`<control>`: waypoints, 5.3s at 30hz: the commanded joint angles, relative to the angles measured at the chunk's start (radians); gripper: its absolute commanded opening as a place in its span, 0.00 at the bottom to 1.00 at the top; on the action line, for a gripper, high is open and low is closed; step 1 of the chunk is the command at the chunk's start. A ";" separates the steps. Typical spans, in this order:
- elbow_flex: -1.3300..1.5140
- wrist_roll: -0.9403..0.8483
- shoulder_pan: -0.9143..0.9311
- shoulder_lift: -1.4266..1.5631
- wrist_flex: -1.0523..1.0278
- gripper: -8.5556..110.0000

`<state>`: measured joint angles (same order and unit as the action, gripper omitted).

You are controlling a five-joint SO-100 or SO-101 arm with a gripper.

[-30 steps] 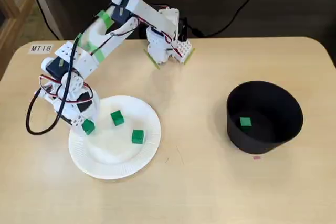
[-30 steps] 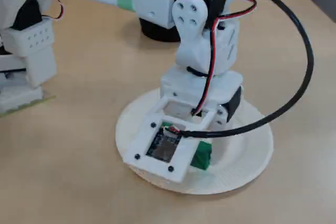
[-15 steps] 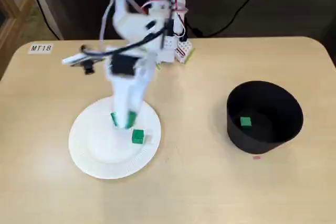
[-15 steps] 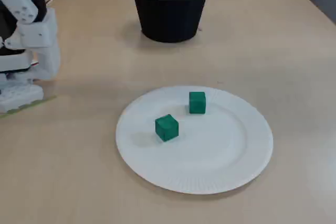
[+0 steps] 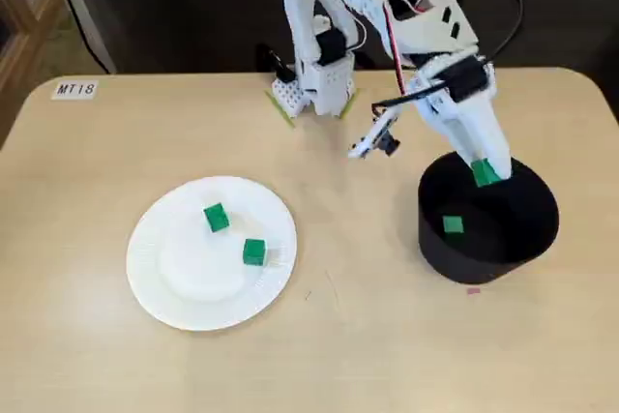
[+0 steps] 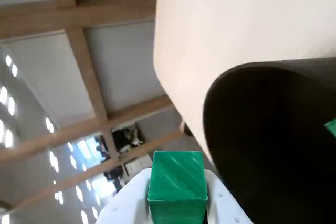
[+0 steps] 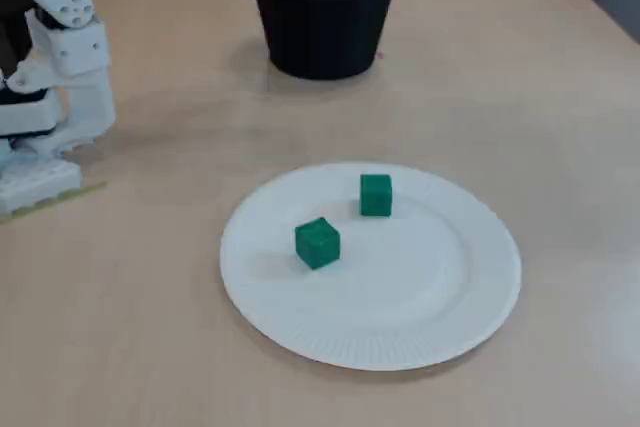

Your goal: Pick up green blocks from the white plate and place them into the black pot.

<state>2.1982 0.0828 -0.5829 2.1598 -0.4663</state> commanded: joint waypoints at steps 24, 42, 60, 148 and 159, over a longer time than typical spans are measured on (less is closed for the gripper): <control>-0.075 -0.117 0.043 0.061 -0.207 0.05; -0.245 0.284 1.022 0.037 -0.899 0.05; -0.347 0.282 1.152 -0.331 -0.923 0.39; -1.031 -0.383 -0.074 -0.581 -0.877 0.05; -1.150 -0.431 -0.052 -0.683 -1.008 0.27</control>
<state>1.1029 -0.3237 -0.6535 1.4711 -1.4573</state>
